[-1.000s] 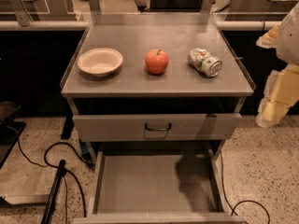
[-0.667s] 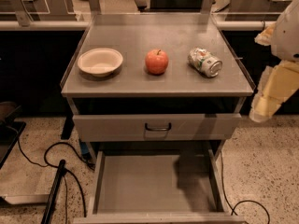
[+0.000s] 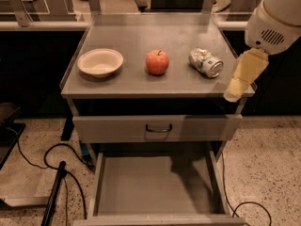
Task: Place 7up can into middle drawer
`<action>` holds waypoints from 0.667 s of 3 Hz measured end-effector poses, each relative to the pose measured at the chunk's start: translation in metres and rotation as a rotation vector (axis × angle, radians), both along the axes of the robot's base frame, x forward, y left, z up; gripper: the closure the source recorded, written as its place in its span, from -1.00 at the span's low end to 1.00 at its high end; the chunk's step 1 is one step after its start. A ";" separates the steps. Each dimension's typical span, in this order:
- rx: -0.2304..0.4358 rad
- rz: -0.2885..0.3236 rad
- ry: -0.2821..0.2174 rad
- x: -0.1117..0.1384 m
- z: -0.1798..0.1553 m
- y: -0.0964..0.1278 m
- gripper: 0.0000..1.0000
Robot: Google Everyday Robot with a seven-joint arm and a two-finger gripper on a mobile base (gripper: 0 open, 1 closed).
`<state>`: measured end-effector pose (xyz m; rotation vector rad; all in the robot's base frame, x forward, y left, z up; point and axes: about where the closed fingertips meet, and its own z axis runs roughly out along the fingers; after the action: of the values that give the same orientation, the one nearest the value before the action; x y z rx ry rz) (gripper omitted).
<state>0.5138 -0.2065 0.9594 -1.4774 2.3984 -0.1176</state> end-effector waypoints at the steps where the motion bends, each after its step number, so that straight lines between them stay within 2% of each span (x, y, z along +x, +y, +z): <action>1: 0.000 0.000 0.000 0.000 0.000 0.000 -1.00; 2: 0.004 -0.051 -0.003 0.021 -0.008 0.000 -1.00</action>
Offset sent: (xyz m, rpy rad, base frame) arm 0.0564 -0.0014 -0.0213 0.0111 0.0006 -0.1442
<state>0.5349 -0.2064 0.9518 -1.4134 2.4338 -0.1263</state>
